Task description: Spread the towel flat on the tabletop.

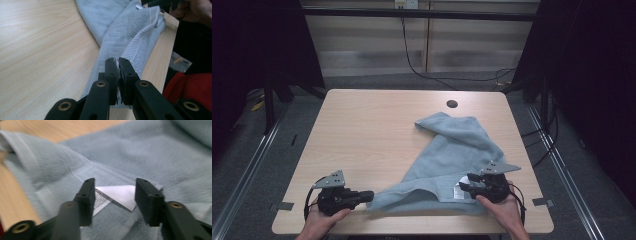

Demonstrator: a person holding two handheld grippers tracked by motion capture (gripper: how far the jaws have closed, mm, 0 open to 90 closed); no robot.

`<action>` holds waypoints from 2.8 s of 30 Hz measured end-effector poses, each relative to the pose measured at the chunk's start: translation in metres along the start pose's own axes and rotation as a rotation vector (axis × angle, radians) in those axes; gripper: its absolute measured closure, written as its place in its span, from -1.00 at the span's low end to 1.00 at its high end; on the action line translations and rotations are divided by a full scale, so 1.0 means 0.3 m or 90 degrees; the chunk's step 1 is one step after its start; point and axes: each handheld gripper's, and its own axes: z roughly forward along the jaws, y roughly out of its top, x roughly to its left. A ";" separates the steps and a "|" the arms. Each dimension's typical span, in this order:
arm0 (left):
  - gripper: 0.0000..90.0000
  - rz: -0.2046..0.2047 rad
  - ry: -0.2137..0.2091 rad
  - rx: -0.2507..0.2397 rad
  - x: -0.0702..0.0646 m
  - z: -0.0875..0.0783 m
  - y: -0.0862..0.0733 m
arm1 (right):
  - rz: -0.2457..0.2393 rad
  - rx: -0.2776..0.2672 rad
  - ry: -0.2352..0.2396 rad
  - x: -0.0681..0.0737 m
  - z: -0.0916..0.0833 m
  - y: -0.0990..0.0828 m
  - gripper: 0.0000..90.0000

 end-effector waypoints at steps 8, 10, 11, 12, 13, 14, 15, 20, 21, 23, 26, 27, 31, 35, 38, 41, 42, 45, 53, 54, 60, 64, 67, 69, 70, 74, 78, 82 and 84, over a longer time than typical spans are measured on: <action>0.34 -0.029 0.011 0.011 0.043 0.054 0.034 | -0.050 0.052 -0.036 0.022 0.050 -0.040 0.45; 0.18 -0.026 0.031 0.024 0.052 0.069 0.042 | -0.046 0.049 -0.024 0.025 0.058 -0.043 0.66; 0.11 -0.036 0.024 0.023 0.059 0.074 0.042 | -0.045 0.045 -0.020 0.029 0.062 -0.047 0.81; 0.11 -0.036 0.027 0.034 0.060 0.080 0.041 | -0.045 0.045 -0.020 0.029 0.062 -0.047 0.81; 0.07 -0.027 0.030 0.047 0.055 0.086 0.039 | -0.040 0.043 -0.019 0.029 0.061 -0.047 0.86; 0.04 -0.014 0.025 0.060 0.046 0.095 0.035 | -0.030 0.044 -0.018 0.030 0.060 -0.047 0.90; -0.01 -0.001 0.024 0.073 0.039 0.103 0.031 | -0.024 0.040 -0.014 0.030 0.056 -0.046 0.92; 0.48 0.027 0.007 0.108 0.017 0.132 0.016 | 0.003 -0.001 0.009 0.032 0.011 -0.028 0.94; 0.72 0.027 0.007 0.108 0.017 0.132 0.016 | 0.003 -0.001 0.009 0.032 0.011 -0.028 0.94; 0.90 0.034 -0.011 0.098 0.012 0.123 0.016 | 0.001 -0.036 0.018 0.051 -0.048 -0.004 0.94; 0.92 0.023 -0.026 0.065 0.011 0.091 0.031 | -0.002 -0.060 0.026 0.069 -0.101 0.017 0.94; 0.93 0.019 -0.036 0.030 0.000 0.054 0.052 | -0.010 -0.084 0.036 0.094 -0.164 0.038 0.94; 0.93 0.048 -0.054 -0.015 -0.059 -0.006 0.089 | -0.029 -0.124 0.049 0.170 -0.282 0.045 0.93; 0.93 0.078 -0.083 -0.007 -0.123 -0.043 0.066 | -0.042 -0.102 0.056 0.253 -0.332 -0.016 0.93; 0.88 0.080 -0.099 0.016 -0.145 -0.051 0.029 | -0.038 -0.085 0.064 0.286 -0.340 -0.060 0.90; 0.80 0.078 -0.120 0.033 -0.153 -0.060 -0.016 | -0.037 -0.055 0.086 0.315 -0.337 -0.117 0.67; 0.58 0.069 -0.117 0.030 -0.146 -0.062 -0.019 | -0.021 -0.057 0.079 0.296 -0.333 -0.112 0.54; 0.38 0.047 -0.094 0.014 -0.101 -0.047 0.010 | -0.002 -0.093 0.061 0.238 -0.330 -0.091 0.40; 0.24 -0.008 -0.038 0.081 0.063 0.226 0.141 | 0.042 -0.079 0.010 0.066 -0.216 -0.056 0.23; 0.18 -0.009 -0.021 0.092 0.068 0.264 0.155 | 0.041 -0.065 0.007 0.040 -0.185 -0.052 0.22; 0.57 0.014 -0.018 0.127 0.044 0.418 0.173 | 0.025 0.024 -0.051 -0.075 0.004 -0.037 0.12; 0.82 0.041 -0.009 0.131 0.015 0.413 0.164 | 0.001 0.057 -0.069 -0.075 0.059 -0.035 0.07; 0.85 0.033 -0.021 0.126 -0.001 0.322 0.134 | -0.024 0.052 -0.079 -0.037 0.101 -0.028 0.07; 0.85 0.029 -0.029 0.119 -0.007 0.294 0.120 | -0.033 0.052 -0.081 -0.022 0.112 -0.024 0.07; 0.84 0.034 -0.045 0.119 -0.023 0.233 0.088 | -0.046 0.045 -0.072 0.009 0.140 -0.013 0.07; 0.59 0.008 -0.052 0.082 -0.043 0.129 0.031 | -0.072 0.043 -0.035 0.086 0.204 0.020 0.27; 0.23 -0.012 -0.023 0.049 -0.012 0.103 0.050 | -0.094 0.035 0.007 0.139 0.240 0.034 0.72; -0.09 -0.048 0.049 0.027 0.085 0.149 0.103 | -0.095 0.039 0.041 0.174 0.238 0.024 0.86; -0.12 -0.062 0.077 0.026 0.125 0.194 0.129 | -0.094 0.033 0.060 0.184 0.221 0.003 0.87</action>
